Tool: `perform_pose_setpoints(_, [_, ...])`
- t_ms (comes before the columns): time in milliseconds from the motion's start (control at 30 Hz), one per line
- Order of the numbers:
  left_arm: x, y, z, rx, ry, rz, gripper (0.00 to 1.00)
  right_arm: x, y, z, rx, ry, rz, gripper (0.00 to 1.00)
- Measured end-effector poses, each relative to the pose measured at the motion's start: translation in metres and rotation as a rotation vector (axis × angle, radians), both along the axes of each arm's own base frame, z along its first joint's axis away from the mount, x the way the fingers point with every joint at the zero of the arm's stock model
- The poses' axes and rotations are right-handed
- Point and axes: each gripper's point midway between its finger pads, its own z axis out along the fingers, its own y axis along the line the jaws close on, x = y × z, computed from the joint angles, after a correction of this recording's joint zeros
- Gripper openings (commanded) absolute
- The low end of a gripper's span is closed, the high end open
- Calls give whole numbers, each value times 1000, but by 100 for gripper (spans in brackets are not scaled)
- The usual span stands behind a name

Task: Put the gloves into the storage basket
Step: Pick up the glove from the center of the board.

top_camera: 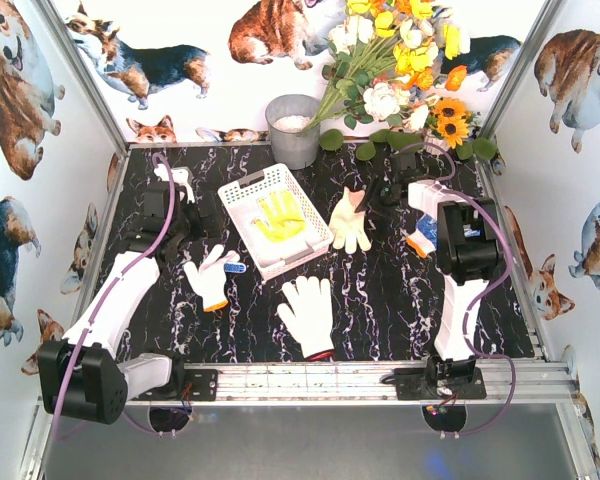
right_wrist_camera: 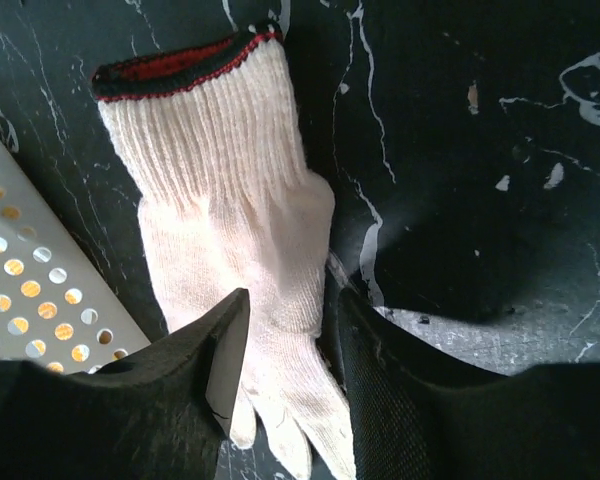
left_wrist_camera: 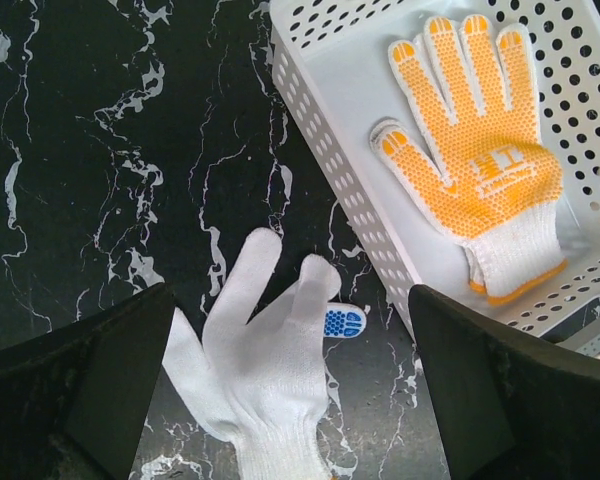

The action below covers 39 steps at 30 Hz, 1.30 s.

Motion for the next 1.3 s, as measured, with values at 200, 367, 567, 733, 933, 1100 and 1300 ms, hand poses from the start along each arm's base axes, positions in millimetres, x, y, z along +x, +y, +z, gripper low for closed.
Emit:
perform_pose_setpoints(200, [1, 0, -9, 7, 27, -2, 96, 3, 11, -2, 62, 6, 6, 26])
perform_pose_setpoints(367, [0, 1, -12, 9, 35, 0, 96, 3, 16, -5, 88, 13, 10, 0])
perform_pose_setpoints(567, [-2, 1, -10, 7, 25, -2, 96, -10, 15, 2, 86, 12, 19, 0])
perform_pose_setpoints(733, [-9, -7, 3, -33, -12, -35, 100, -58, 9, 57, 78, -37, 48, 0])
perform_pose_setpoints(933, [-28, -30, 30, -135, -68, -101, 100, -106, 17, 151, 132, -217, 138, 0])
perform_pose_setpoints(1100, [-49, -69, 56, -289, -117, -217, 100, -163, 48, 182, 173, -240, 304, 0])
perform_pose_setpoints(1300, [-79, -127, 77, -505, -101, -417, 100, -247, 94, 229, 309, -339, 588, 0])
